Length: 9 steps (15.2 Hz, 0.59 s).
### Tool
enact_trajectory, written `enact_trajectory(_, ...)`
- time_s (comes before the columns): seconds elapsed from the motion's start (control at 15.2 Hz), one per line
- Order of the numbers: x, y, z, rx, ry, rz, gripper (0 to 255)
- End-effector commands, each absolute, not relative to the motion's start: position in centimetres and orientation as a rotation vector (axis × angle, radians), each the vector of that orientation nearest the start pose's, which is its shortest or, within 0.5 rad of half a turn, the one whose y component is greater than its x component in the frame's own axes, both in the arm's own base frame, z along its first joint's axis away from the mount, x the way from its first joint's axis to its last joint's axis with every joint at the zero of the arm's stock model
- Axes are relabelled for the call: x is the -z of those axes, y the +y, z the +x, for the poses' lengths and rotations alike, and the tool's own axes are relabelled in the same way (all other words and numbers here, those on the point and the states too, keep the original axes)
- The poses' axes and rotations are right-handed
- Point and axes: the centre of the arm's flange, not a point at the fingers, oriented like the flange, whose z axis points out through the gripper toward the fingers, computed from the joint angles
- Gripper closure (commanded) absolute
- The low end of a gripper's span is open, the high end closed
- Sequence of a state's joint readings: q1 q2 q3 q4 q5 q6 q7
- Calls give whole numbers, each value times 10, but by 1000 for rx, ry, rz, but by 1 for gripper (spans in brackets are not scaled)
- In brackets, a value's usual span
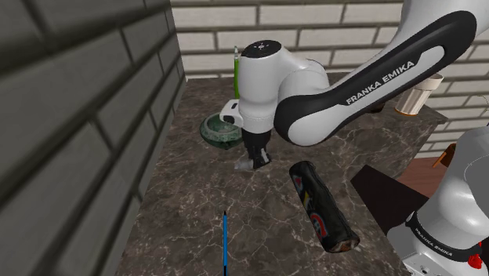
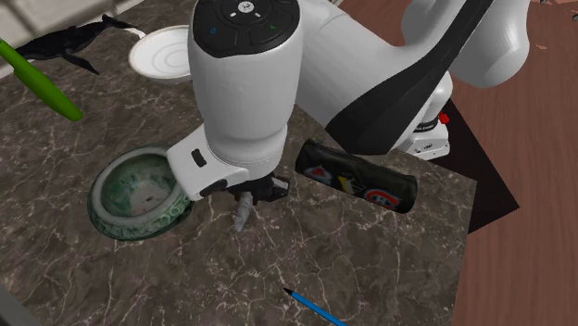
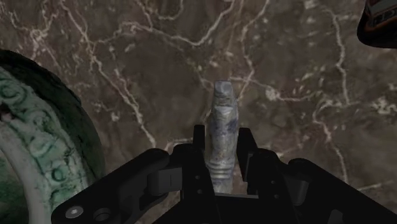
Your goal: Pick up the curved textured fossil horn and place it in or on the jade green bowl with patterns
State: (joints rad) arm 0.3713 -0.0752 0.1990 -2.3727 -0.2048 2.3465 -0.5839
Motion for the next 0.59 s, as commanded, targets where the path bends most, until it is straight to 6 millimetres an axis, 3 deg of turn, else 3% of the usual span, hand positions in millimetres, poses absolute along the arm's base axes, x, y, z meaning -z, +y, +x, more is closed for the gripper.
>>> enact_trajectory(0.0, -369, 263, 417, 74, -1993, -2637, 255)
enact_trajectory(0.53, -411, 263, 417, 74, -1993, -2637, 255)
